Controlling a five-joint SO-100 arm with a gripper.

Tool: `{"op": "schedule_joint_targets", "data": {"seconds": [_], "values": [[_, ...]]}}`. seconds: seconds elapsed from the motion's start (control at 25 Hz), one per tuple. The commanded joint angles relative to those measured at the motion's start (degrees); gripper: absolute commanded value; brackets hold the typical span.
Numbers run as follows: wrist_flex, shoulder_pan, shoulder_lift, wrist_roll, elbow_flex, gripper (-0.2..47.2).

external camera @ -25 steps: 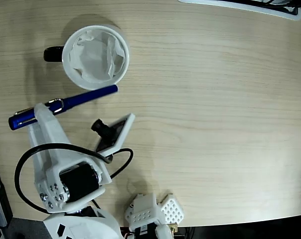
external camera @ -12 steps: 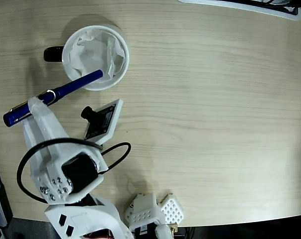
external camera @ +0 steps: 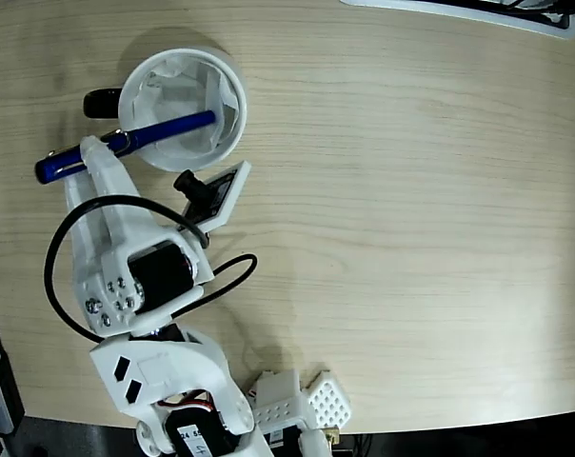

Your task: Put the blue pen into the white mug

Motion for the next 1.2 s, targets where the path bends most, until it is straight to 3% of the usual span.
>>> {"op": "schedule_joint_targets", "data": {"seconds": [0.0,0.16,0.28,0.36,0.44,0.52,0.56,0.6,1.16], "values": [[-0.4,-0.8,0.7,-1.9,0.7,17.1],[-0.4,-2.5,2.2,-5.3,2.6,26.2],[-0.3,-3.2,6.8,-7.6,6.3,26.0],[-0.2,-4.0,11.9,-10.8,10.5,20.6],[-0.2,-4.7,17.8,-14.2,15.9,18.9],[-0.2,-5.5,24.1,-19.0,21.6,8.4],[-0.2,-5.5,27.3,-21.9,24.4,1.0],[-0.1,-5.3,30.2,-24.7,26.9,0.1],[27.6,19.5,51.4,-64.0,35.6,0.0]]}}
